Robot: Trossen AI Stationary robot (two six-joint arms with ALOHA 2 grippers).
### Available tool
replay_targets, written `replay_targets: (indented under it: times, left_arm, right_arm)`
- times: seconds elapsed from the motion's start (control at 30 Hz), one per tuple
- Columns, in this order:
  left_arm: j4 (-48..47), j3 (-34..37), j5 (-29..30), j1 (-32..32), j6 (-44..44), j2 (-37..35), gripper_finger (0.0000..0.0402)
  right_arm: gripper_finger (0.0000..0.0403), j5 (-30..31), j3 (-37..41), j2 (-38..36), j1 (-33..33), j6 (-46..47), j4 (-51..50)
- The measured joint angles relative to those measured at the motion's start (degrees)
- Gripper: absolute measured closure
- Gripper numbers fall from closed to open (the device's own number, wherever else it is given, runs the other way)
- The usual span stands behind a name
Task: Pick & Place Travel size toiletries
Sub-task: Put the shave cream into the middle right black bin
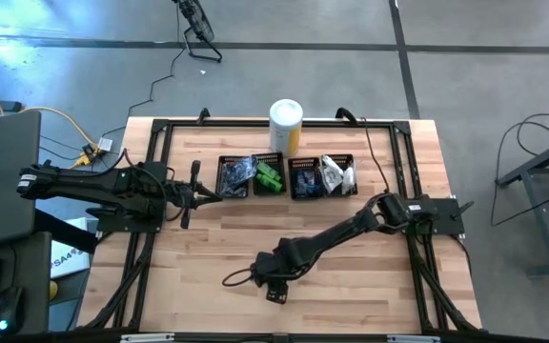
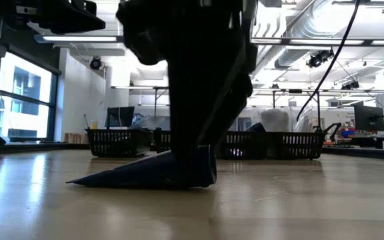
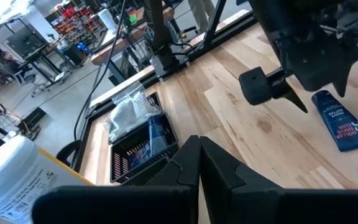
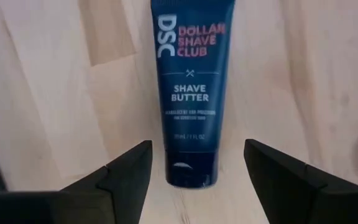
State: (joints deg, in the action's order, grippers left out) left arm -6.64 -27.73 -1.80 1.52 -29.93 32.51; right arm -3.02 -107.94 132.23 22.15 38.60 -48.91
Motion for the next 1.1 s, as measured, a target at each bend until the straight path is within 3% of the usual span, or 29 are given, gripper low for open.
replay_targets:
  times: [1.1]
  left_arm:
    - [-0.54, 0.02, -0.20, 0.00, 0.00, -0.02, 0.0396]
  right_arm:
    - [0.0155, -0.05, -0.11, 2.20, 0.00, -0.92, 0.88]
